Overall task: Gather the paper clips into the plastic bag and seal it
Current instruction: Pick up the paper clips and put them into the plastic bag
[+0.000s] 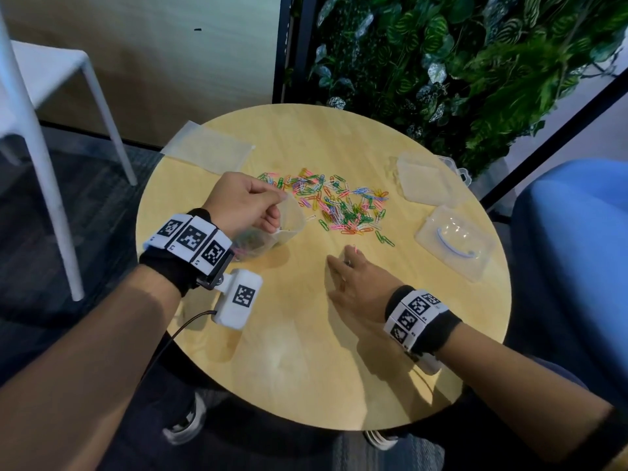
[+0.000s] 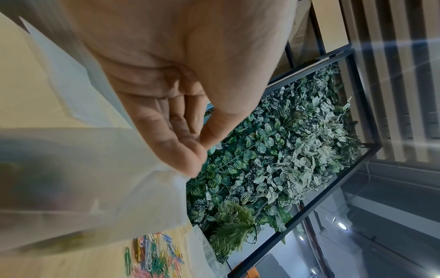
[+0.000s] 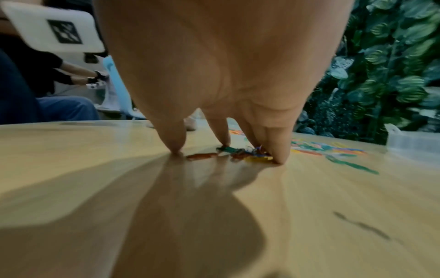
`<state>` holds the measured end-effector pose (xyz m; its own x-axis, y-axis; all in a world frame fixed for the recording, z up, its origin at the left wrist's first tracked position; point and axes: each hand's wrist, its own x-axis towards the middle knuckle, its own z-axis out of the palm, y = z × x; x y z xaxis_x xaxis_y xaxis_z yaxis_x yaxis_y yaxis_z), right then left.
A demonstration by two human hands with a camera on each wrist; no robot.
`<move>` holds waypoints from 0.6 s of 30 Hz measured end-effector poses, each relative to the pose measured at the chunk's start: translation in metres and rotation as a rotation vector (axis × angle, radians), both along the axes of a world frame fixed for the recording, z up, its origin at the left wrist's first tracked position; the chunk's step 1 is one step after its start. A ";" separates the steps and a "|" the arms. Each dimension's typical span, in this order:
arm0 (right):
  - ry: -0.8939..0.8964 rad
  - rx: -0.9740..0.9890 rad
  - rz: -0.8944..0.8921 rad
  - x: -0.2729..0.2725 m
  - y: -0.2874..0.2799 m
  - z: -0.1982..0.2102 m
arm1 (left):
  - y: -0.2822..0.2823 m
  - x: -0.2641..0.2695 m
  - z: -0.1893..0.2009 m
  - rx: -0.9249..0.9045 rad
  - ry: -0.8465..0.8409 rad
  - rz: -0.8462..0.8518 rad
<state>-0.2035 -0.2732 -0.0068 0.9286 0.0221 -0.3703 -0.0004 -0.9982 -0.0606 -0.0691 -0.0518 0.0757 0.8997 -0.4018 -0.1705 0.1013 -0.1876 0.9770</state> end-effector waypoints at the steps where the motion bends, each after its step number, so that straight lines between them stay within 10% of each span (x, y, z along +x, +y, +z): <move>1: -0.018 -0.011 0.020 -0.003 0.002 -0.001 | 0.000 0.000 0.000 -0.002 0.002 0.001; 14: -0.086 -0.264 -0.042 0.009 0.023 0.017 | 0.003 -0.008 -0.007 0.001 -0.002 -0.016; 18: -0.116 -0.028 -0.393 0.041 -0.001 0.036 | 0.001 -0.006 -0.008 -0.005 0.010 -0.018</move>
